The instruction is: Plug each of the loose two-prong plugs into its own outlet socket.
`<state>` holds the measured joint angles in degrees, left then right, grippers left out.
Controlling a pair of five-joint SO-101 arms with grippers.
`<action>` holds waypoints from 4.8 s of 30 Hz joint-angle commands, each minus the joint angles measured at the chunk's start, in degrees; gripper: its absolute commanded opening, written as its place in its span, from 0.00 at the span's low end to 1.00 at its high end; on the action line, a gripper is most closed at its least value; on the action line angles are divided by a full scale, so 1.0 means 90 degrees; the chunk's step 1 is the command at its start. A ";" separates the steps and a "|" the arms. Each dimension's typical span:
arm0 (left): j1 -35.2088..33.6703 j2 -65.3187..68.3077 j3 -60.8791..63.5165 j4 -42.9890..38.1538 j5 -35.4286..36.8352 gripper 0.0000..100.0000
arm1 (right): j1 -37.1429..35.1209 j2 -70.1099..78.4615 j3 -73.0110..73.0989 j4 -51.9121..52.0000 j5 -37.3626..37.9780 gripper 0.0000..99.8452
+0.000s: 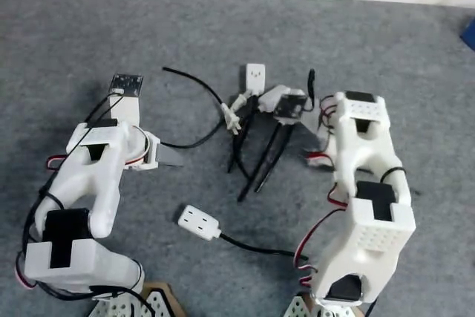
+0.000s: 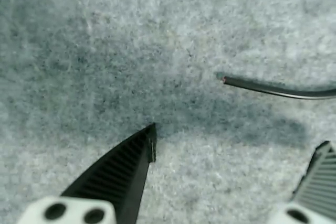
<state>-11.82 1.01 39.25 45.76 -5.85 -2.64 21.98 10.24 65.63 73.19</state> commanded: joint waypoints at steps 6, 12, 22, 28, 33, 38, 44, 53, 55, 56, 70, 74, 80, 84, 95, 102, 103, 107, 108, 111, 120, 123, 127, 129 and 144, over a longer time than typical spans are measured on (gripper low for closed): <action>0.0034 0.0005 -0.0200 0.0029 -0.0068 0.44 | -0.1177 0.0044 0.0122 0.0054 -0.3604 0.01; 0.0034 0.0005 -0.0200 0.0029 -0.0068 0.44 | -0.1128 0.0054 0.0005 0.0816 -0.4562 0.01; 0.0034 0.0005 -0.0190 0.0029 -0.0068 0.44 | -0.1216 -0.0317 0.0044 0.0825 -0.3780 0.10; 0.0034 0.0005 -0.0190 0.0029 -0.0068 0.44 | -0.1294 -0.0454 0.0073 0.0190 -0.3096 0.17; 0.0034 0.0005 -0.0190 0.0029 -0.0068 0.44 | -0.1538 -0.0435 0.0073 0.0190 -0.3096 0.17; 0.0034 0.0005 -0.0190 0.0029 -0.0068 0.44 | -0.1548 0.0220 0.0073 0.0190 -0.3067 0.16; 0.0034 0.0005 -0.0181 0.0029 -0.0068 0.44 | -0.1470 0.0562 -0.0523 0.0689 -0.3419 0.09; 0.0034 0.0005 -0.0181 0.0029 -0.0068 0.44 | -0.1490 0.0357 -0.0796 0.1001 -0.4376 0.01; 0.0034 0.0005 -0.0190 0.0029 -0.0068 0.44 | -0.1626 0.0005 -0.0786 0.1236 -0.4396 0.01; 0.0034 0.0005 -0.0190 0.0029 -0.0068 0.44 | -0.1705 -0.0249 -0.0757 0.1392 -0.4405 0.01; -0.0034 -0.0073 -0.0376 0.0186 -0.0068 0.44 | -0.3521 -0.5143 -0.0679 0.3336 -0.5148 0.01; -0.0327 -0.0073 -0.1372 0.1553 -0.0068 0.44 | -0.4352 -0.5915 -0.0317 0.3336 -0.5216 0.01; -0.0220 -0.1177 -0.2056 0.2510 -0.0303 0.44 | -0.4576 -0.6598 0.2154 0.0864 -0.5001 0.01; -0.0210 -0.3531 -0.1255 0.2471 -0.0391 0.44 | -0.3941 -0.7048 0.3648 -0.1001 -0.5382 0.01; 0.1070 -0.9890 0.2398 0.2032 -0.0440 0.44 | -0.4371 -0.7722 0.5348 -0.3170 -0.6164 0.01; 0.1353 -1.1023 0.2642 0.2452 -0.0645 0.44 | -0.4381 -0.7722 0.5573 -0.3433 -0.6164 0.01; 0.1353 -1.0984 0.2662 0.2432 -0.0645 0.44 | -0.4400 -0.7712 0.5573 -0.3433 -0.6173 0.01; 0.1363 -1.0789 0.2857 0.2393 -0.0654 0.44 | -0.4713 -0.7712 0.5573 -0.3404 -0.6476 0.01; 0.1363 -1.0720 0.2926 0.2286 -0.0654 0.44 | -0.4811 -0.7731 0.5573 -0.3365 -0.6476 0.01; 0.1363 -1.0379 0.3219 0.1748 -0.0654 0.44 | -0.5123 -0.7780 0.5543 -0.3043 -0.6505 0.01; 0.1314 -0.8786 0.3355 0.0723 -0.0654 0.44 | -0.5416 -0.7966 0.5260 -0.2574 -0.6515 0.01; 0.1314 -0.8571 0.3346 0.0645 -0.0664 0.44 | -0.5416 -0.8396 0.5074 -0.2164 -0.6476 0.01; 0.1314 -0.8581 0.3346 0.0664 -0.0664 0.44 | -0.5348 -0.8904 0.4977 -0.1890 -0.6466 0.01; 0.1304 -0.8581 0.3346 0.0664 -0.0664 0.44 | -0.5201 -0.9040 0.4938 -0.1880 -0.6466 0.01; 0.1304 -0.8581 0.3346 0.0654 -0.0664 0.44 | -0.5035 -0.8122 0.2750 -0.0171 -0.6154 0.01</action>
<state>-0.48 -76.62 69.67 52.09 -11.21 -49.41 -52.40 40.84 62.37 16.66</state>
